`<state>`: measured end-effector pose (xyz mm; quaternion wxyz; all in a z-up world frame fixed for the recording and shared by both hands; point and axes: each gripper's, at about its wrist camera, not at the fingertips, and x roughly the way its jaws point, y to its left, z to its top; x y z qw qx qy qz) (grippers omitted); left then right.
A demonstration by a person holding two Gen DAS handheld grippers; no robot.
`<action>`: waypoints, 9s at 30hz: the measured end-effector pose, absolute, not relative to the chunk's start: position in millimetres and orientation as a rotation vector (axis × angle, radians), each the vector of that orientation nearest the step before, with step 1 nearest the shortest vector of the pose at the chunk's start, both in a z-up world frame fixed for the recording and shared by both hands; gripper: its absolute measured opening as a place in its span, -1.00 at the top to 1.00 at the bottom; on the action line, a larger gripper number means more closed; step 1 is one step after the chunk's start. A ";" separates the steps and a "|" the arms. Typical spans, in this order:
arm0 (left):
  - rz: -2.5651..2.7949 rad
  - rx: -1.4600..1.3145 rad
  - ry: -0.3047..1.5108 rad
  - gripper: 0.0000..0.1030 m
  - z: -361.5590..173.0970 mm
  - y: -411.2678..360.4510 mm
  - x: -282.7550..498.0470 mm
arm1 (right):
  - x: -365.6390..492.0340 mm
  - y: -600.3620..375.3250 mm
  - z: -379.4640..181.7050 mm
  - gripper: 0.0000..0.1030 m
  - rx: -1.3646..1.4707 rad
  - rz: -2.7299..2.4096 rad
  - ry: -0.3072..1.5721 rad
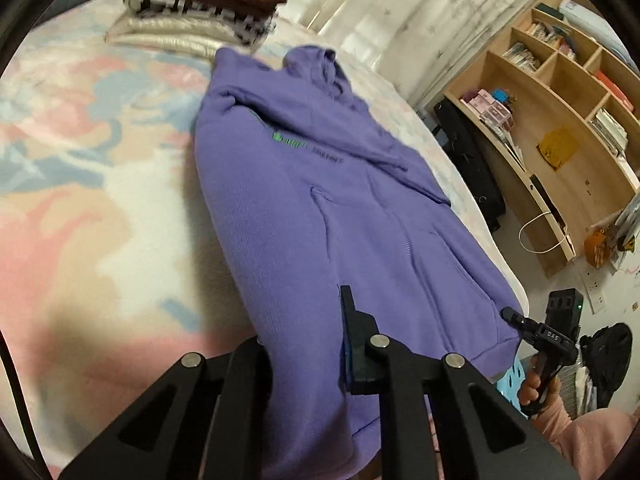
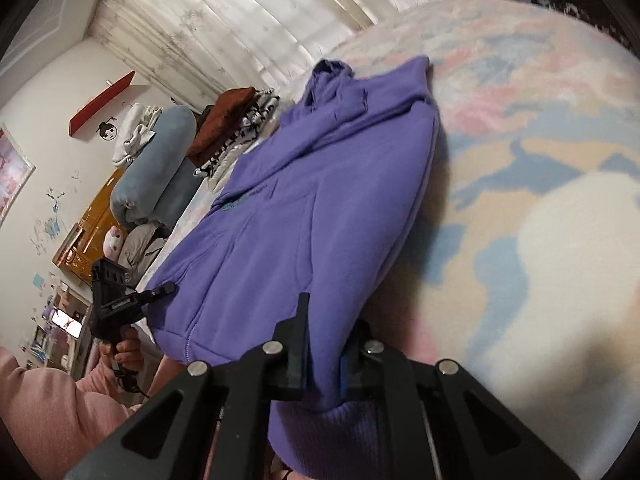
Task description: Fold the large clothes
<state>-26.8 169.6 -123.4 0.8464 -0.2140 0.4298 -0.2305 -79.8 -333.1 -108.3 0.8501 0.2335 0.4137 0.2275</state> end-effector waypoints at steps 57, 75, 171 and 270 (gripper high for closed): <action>-0.139 -0.109 1.004 -0.34 -144.9 146.1 346.8 | 280.0 -336.1 -124.8 -0.09 0.412 0.118 0.976; -0.004 -0.156 0.980 0.19 -135.5 165.7 330.7 | 294.6 -318.3 -134.1 0.56 0.311 -0.052 0.980; -0.159 0.100 1.017 -0.32 -112.2 38.9 509.4 | 427.6 -248.0 -68.3 -0.01 0.270 0.149 1.020; -0.158 -0.268 1.091 0.79 -158.9 65.2 175.4 | 132.2 -185.1 -127.5 0.54 0.421 0.171 1.045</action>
